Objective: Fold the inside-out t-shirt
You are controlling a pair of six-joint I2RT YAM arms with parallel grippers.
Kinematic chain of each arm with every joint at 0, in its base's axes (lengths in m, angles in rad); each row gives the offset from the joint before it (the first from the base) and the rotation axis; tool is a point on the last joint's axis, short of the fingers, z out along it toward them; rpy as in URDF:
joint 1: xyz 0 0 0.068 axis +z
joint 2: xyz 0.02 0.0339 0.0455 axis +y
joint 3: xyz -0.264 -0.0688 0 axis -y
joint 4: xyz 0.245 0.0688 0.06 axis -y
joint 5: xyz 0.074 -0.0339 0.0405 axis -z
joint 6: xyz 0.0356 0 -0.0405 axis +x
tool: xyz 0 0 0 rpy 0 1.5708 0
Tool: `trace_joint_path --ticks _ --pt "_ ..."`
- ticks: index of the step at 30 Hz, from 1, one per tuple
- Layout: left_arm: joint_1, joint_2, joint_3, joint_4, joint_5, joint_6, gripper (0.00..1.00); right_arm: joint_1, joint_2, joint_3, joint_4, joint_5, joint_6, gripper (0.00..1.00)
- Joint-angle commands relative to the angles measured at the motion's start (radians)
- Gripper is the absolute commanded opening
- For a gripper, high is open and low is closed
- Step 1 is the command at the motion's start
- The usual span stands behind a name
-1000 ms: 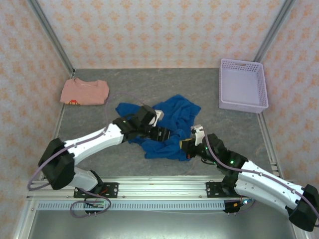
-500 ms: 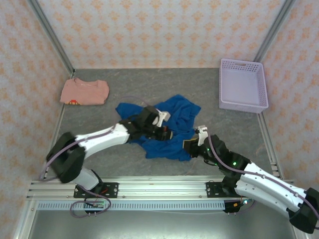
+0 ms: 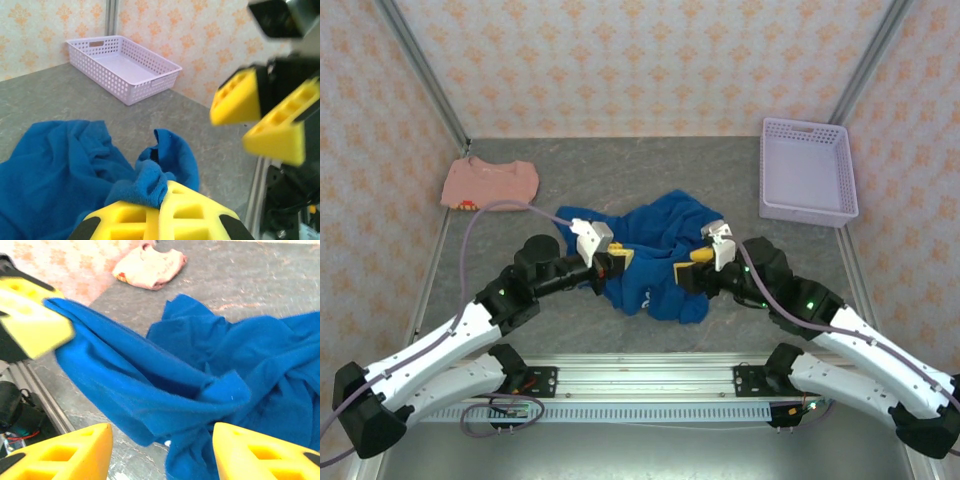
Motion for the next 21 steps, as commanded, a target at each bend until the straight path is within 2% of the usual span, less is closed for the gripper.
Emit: trace_joint_path --ticks 1,4,7,9,16,21 --pt "0.0 -0.041 -0.022 0.033 -0.019 0.133 0.0 -0.032 0.056 0.04 -0.034 -0.025 -0.075 0.58" --pt "0.0 -0.07 -0.038 0.03 -0.007 0.151 0.02 -0.079 0.211 0.097 -0.036 -0.07 -0.086 0.58" --pt "-0.002 -0.091 -0.048 0.018 -0.046 0.15 0.03 -0.079 0.361 0.149 -0.087 -0.133 -0.134 0.56" --pt "-0.003 -0.099 -0.05 0.012 -0.078 0.141 0.03 -0.071 0.403 0.129 -0.09 -0.157 -0.132 0.55" --pt "-0.003 -0.125 -0.075 -0.083 -0.163 0.04 0.04 0.005 0.285 -0.142 0.133 -0.205 0.021 0.58" --pt "-0.004 -0.18 -0.152 -0.081 -0.148 -0.038 0.05 0.02 0.273 -0.15 0.16 -0.144 0.018 0.57"
